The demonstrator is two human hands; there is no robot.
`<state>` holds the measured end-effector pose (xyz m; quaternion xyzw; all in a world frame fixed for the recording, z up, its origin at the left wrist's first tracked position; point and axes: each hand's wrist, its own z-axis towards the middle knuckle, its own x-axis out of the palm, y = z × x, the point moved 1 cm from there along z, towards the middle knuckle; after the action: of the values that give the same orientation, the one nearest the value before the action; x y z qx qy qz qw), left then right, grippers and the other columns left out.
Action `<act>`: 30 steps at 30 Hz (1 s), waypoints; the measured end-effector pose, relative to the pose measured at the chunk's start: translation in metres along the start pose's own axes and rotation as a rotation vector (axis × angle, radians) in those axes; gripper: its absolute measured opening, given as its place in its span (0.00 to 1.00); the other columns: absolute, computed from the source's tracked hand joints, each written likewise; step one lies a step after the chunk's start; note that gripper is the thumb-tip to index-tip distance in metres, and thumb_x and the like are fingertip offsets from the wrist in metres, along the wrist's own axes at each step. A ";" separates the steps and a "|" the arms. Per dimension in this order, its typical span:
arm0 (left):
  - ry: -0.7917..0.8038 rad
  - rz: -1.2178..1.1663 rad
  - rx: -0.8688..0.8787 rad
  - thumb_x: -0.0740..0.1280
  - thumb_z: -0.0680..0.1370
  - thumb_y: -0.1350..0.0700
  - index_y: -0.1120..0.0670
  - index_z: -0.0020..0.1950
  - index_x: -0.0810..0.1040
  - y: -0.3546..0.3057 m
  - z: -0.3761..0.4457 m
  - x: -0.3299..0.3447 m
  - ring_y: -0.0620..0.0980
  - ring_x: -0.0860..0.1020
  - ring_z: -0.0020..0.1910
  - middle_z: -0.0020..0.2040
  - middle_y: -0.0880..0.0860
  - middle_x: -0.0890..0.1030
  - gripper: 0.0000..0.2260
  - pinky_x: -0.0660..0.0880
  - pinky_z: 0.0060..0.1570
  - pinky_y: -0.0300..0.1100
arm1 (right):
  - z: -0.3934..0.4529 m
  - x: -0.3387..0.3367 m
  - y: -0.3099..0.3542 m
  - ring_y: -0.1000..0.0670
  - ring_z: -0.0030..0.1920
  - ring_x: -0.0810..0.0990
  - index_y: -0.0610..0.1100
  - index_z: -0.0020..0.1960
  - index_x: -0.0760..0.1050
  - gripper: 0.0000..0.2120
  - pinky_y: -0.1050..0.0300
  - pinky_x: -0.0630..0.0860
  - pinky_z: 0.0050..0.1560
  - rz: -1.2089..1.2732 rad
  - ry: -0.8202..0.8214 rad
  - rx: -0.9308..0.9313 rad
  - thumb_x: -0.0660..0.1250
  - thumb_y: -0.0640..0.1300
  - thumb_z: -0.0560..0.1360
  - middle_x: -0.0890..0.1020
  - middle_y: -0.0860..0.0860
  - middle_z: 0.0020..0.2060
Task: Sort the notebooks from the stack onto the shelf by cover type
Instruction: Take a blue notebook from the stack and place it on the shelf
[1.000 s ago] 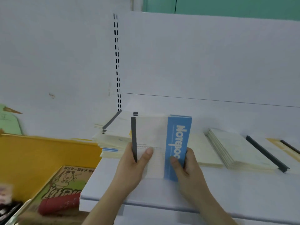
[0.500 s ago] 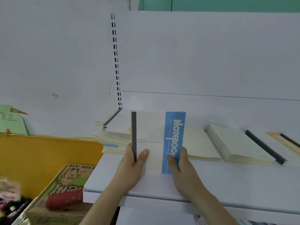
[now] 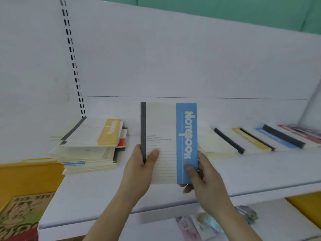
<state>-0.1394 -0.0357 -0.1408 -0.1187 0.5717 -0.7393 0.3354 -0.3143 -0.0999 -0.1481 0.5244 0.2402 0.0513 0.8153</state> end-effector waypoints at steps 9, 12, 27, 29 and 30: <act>0.300 0.255 0.165 0.71 0.76 0.43 0.40 0.80 0.41 -0.037 -0.024 0.116 0.45 0.76 0.63 0.71 0.42 0.69 0.44 0.75 0.56 0.39 | -0.030 -0.115 -0.029 0.47 0.31 0.82 0.58 0.69 0.68 0.18 0.54 0.80 0.33 -0.052 -0.305 0.099 0.61 0.44 0.82 0.84 0.53 0.46; 0.385 0.429 0.272 0.72 0.74 0.42 0.45 0.79 0.31 -0.049 -0.035 0.160 0.49 0.69 0.69 0.75 0.46 0.61 0.53 0.69 0.58 0.39 | -0.034 -0.161 -0.043 0.48 0.32 0.82 0.56 0.70 0.69 0.18 0.59 0.79 0.32 -0.103 -0.351 0.121 0.61 0.44 0.82 0.84 0.53 0.45; 0.379 0.841 0.495 0.59 0.73 0.26 0.52 0.82 0.39 -0.104 -0.023 0.390 0.46 0.68 0.62 0.63 0.45 0.71 0.50 0.66 0.65 0.38 | 0.013 -0.393 -0.122 0.57 0.46 0.80 0.75 0.66 0.52 0.26 0.59 0.82 0.47 -0.415 -0.240 0.119 0.59 0.49 0.82 0.72 0.70 0.51; 0.358 0.860 0.502 0.57 0.73 0.25 0.51 0.82 0.40 -0.105 -0.012 0.410 0.46 0.68 0.62 0.63 0.44 0.71 0.50 0.67 0.65 0.38 | 0.029 -0.410 -0.135 0.58 0.51 0.74 0.65 0.75 0.51 0.27 0.63 0.76 0.53 -0.486 -0.245 0.117 0.59 0.50 0.82 0.71 0.67 0.55; 0.352 0.859 0.502 0.57 0.73 0.25 0.51 0.82 0.40 -0.105 -0.006 0.418 0.45 0.68 0.62 0.63 0.44 0.71 0.49 0.67 0.65 0.37 | 0.038 -0.417 -0.143 0.58 0.52 0.73 0.60 0.77 0.51 0.27 0.67 0.73 0.51 -0.522 -0.251 0.110 0.59 0.50 0.82 0.70 0.64 0.57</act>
<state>-0.4932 -0.2824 -0.1325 0.3363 0.4218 -0.6583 0.5251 -0.6876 -0.3351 -0.1199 0.4906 0.2667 -0.2387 0.7945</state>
